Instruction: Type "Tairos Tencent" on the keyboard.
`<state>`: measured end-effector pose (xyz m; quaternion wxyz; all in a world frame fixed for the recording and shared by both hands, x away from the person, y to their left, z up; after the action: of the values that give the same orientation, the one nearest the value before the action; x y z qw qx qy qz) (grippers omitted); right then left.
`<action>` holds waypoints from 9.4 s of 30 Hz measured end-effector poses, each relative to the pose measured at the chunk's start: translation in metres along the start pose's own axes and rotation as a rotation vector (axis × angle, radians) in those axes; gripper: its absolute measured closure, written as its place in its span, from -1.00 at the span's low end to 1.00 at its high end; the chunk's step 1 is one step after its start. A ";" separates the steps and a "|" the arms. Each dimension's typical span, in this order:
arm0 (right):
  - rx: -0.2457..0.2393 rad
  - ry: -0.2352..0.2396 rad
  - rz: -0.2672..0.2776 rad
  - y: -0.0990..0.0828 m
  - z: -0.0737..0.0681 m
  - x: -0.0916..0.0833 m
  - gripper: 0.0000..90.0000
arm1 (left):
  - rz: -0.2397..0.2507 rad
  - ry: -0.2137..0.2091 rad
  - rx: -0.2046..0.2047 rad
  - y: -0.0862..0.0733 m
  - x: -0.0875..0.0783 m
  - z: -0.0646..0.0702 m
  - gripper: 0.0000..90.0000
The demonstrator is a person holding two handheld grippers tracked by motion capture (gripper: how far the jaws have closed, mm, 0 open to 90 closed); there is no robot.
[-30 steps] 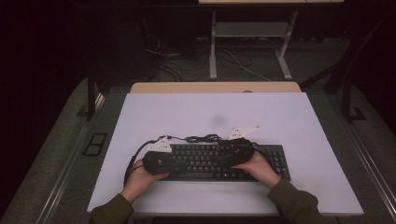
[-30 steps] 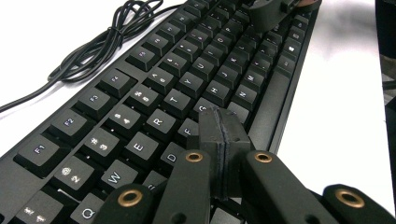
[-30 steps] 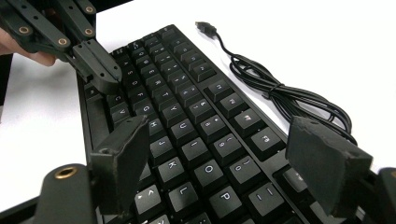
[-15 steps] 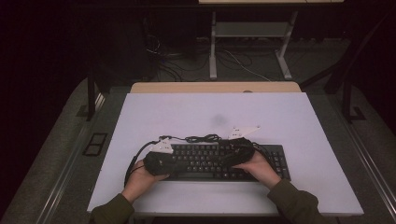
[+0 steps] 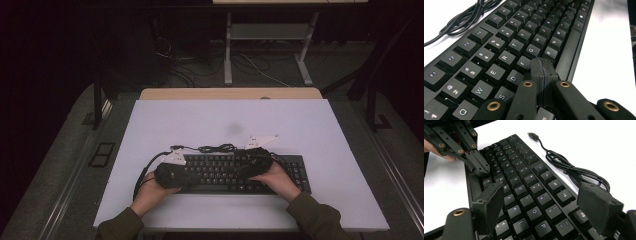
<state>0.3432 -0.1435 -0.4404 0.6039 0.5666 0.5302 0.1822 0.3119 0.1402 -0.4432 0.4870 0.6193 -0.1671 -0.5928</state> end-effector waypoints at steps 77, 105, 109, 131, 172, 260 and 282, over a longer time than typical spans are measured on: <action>-0.002 -0.003 0.010 0.001 0.000 0.002 -0.53 | 0.081 0.110 -0.039 0.009 -0.006 -0.026 0.98; -0.015 0.088 -0.047 0.004 -0.024 0.014 0.47 | 0.145 0.177 -0.084 0.001 -0.013 -0.029 -0.39; -0.029 0.104 -0.060 0.006 -0.029 0.016 0.67 | 0.145 0.182 -0.085 0.001 -0.013 -0.029 -0.41; -0.065 0.153 -0.127 0.000 -0.041 0.028 0.98 | 0.147 0.192 -0.082 0.001 -0.014 -0.029 -0.44; -0.056 0.129 -0.109 0.001 -0.037 0.024 0.63 | 0.152 0.192 -0.074 0.003 -0.015 -0.028 -0.36; -0.014 -0.001 0.007 -0.002 -0.002 -0.004 -0.56 | 0.115 0.114 -0.044 0.021 0.013 -0.016 0.36; 0.011 0.001 0.026 -0.010 0.002 -0.024 -0.58 | 0.145 0.114 -0.045 0.013 -0.007 -0.015 -0.30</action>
<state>0.3322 -0.1677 -0.4392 0.5980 0.5767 0.5240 0.1876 0.3285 0.1460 -0.4313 0.5511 0.6271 -0.1701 -0.5236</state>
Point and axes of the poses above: each handheld gripper's, and its own axes: x roughly forward along the jaws, y roughly out of its top, z roughly to its right, the point moved 1 cm from there along x, roughly forward along the jaws, and after that the axes turned 7 degrees about z, right-handed, at the moved point
